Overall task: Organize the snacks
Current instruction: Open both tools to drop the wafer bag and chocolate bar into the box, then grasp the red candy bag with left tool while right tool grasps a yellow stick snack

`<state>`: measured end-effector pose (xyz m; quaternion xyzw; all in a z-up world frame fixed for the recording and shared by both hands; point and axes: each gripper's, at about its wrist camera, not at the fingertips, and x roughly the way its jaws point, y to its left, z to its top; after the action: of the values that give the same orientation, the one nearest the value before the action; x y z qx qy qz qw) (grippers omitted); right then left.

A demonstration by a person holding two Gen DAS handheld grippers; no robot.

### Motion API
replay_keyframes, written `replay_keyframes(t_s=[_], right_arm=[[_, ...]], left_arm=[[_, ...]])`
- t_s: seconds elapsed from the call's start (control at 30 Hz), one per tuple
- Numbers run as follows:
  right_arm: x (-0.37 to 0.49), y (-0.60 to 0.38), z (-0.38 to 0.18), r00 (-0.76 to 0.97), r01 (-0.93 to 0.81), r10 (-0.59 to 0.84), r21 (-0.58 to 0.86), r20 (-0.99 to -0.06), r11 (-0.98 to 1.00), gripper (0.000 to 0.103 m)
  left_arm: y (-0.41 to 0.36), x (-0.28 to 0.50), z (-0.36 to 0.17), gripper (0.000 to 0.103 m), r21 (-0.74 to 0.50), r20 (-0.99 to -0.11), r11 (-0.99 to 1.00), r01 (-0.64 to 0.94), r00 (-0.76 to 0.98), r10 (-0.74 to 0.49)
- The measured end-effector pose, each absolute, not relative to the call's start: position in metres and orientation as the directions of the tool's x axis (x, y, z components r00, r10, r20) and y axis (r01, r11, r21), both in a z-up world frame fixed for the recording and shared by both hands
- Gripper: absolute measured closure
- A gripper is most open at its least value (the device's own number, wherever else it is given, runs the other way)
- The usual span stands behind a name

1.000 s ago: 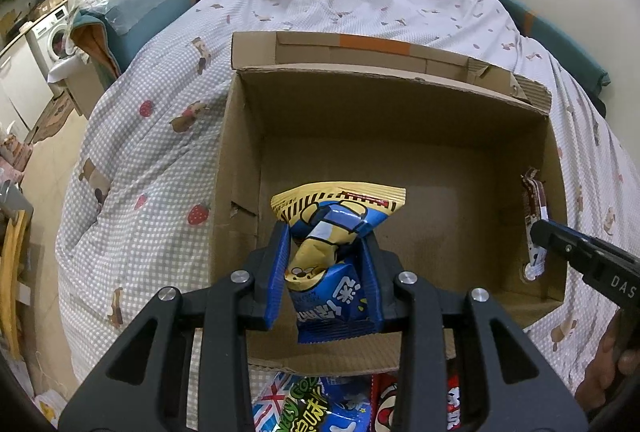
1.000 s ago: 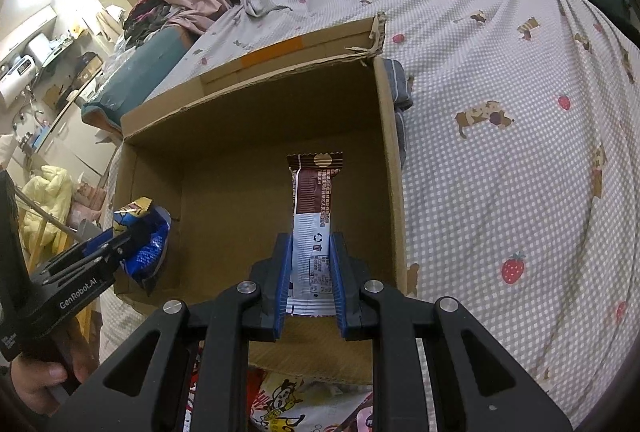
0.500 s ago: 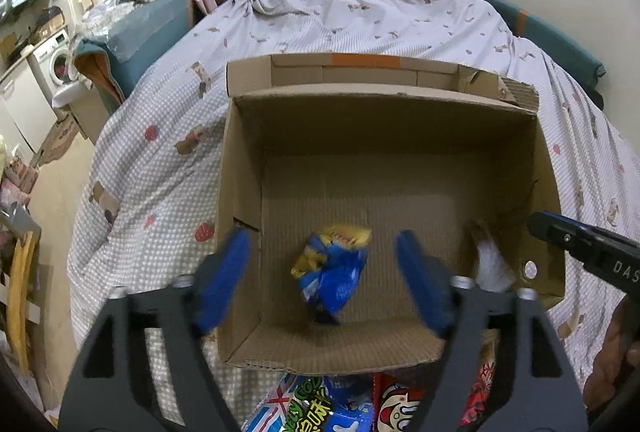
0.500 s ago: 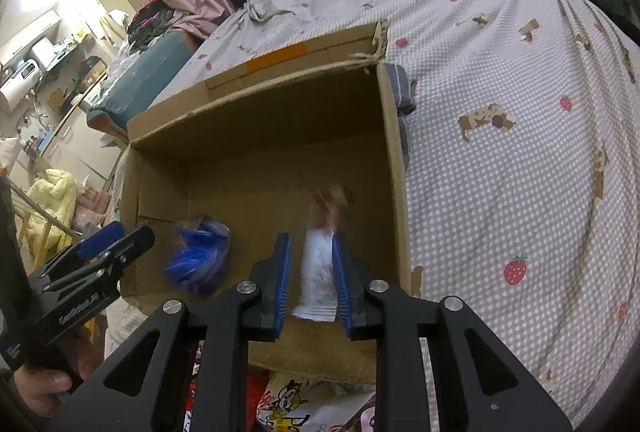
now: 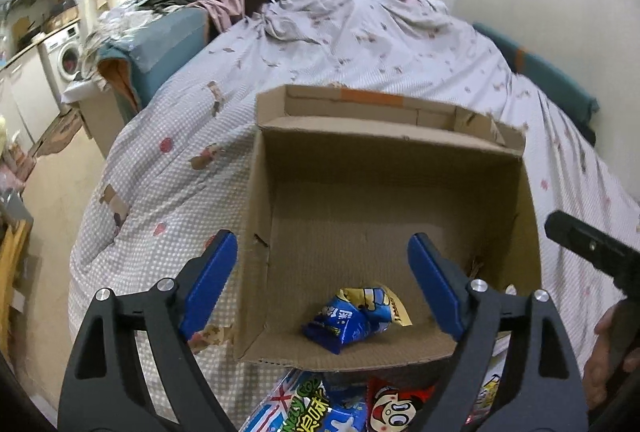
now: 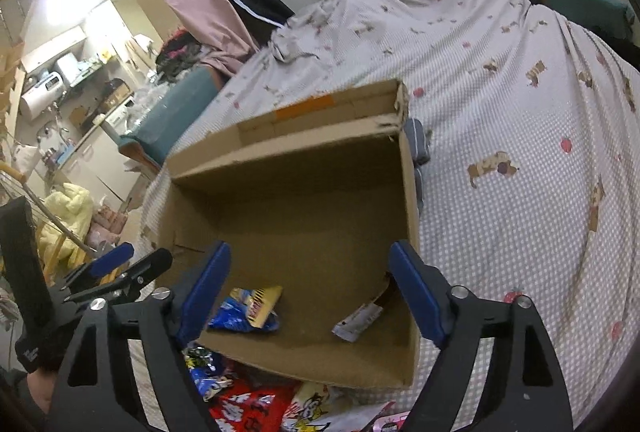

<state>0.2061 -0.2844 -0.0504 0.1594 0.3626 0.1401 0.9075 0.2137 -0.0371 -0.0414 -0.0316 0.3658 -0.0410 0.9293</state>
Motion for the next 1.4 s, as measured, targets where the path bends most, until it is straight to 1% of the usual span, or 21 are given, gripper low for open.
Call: replay_keyframes(t_s=[0.13, 0.2, 0.23, 0.27, 0.33, 0.47, 0.6, 0.77, 0.87, 1.03, 1.27, 1.4], right_arm=[[0.199, -0.281, -0.042, 0.712, -0.159, 0.364, 0.367, -0.601, 0.917, 0.014], [0.195, -0.280, -0.039, 0.715, -0.161, 0.362, 0.364, -0.598, 0.918, 0.014], [0.193, -0.280, -0.038, 0.714, -0.161, 0.363, 0.365, -0.598, 0.917, 0.014], [0.191, -0.279, -0.037, 0.713, -0.159, 0.362, 0.365, -0.600, 0.917, 0.014], [0.186, -0.281, -0.034, 0.715, -0.154, 0.356, 0.362, -0.601, 0.920, 0.014], [0.174, -0.284, -0.032, 0.720, -0.130, 0.333, 0.353, -0.609, 0.926, 0.004], [0.163, -0.287, -0.028, 0.721, -0.117, 0.323, 0.352, -0.613, 0.929, 0.003], [0.144, -0.290, -0.027, 0.716, -0.103, 0.324, 0.366, -0.619, 0.925, 0.002], [0.133, -0.295, -0.030, 0.707, -0.095, 0.349, 0.406, -0.615, 0.909, 0.002], [0.117, -0.291, -0.033, 0.697, -0.094, 0.337, 0.386, -0.633, 0.918, 0.002], [0.091, -0.286, -0.038, 0.689, -0.084, 0.315, 0.360, -0.653, 0.929, 0.002], [0.083, -0.292, -0.048, 0.665, -0.040, 0.289, 0.353, -0.689, 0.935, 0.002]], left_arm=[[-0.034, 0.202, -0.035, 0.018, -0.087, -0.667, 0.994, 0.058, 0.738, -0.102], [-0.033, 0.196, -0.032, 0.014, -0.092, -0.664, 0.994, 0.065, 0.739, -0.110], [-0.032, 0.194, -0.030, 0.009, -0.098, -0.663, 0.993, 0.064, 0.740, -0.113], [-0.031, 0.191, -0.027, 0.007, -0.105, -0.660, 0.993, 0.061, 0.743, -0.115], [-0.029, 0.186, -0.023, 0.007, -0.104, -0.654, 0.993, 0.055, 0.749, -0.110], [-0.028, 0.175, -0.017, 0.007, -0.094, -0.650, 0.994, 0.055, 0.753, -0.103], [-0.024, 0.164, -0.015, 0.007, -0.114, -0.665, 0.992, 0.059, 0.737, -0.121], [-0.017, 0.149, -0.015, 0.007, -0.097, -0.682, 0.994, 0.043, 0.725, -0.098], [-0.011, 0.144, -0.021, 0.007, -0.080, -0.717, 0.996, 0.033, 0.693, -0.081], [0.005, 0.130, -0.029, 0.007, -0.122, -0.750, 0.992, -0.020, 0.656, -0.079], [0.007, 0.106, -0.039, 0.007, -0.109, -0.773, 0.994, -0.027, 0.631, -0.068], [0.001, 0.098, -0.051, 0.007, -0.101, -0.806, 0.995, -0.019, 0.588, -0.070]])
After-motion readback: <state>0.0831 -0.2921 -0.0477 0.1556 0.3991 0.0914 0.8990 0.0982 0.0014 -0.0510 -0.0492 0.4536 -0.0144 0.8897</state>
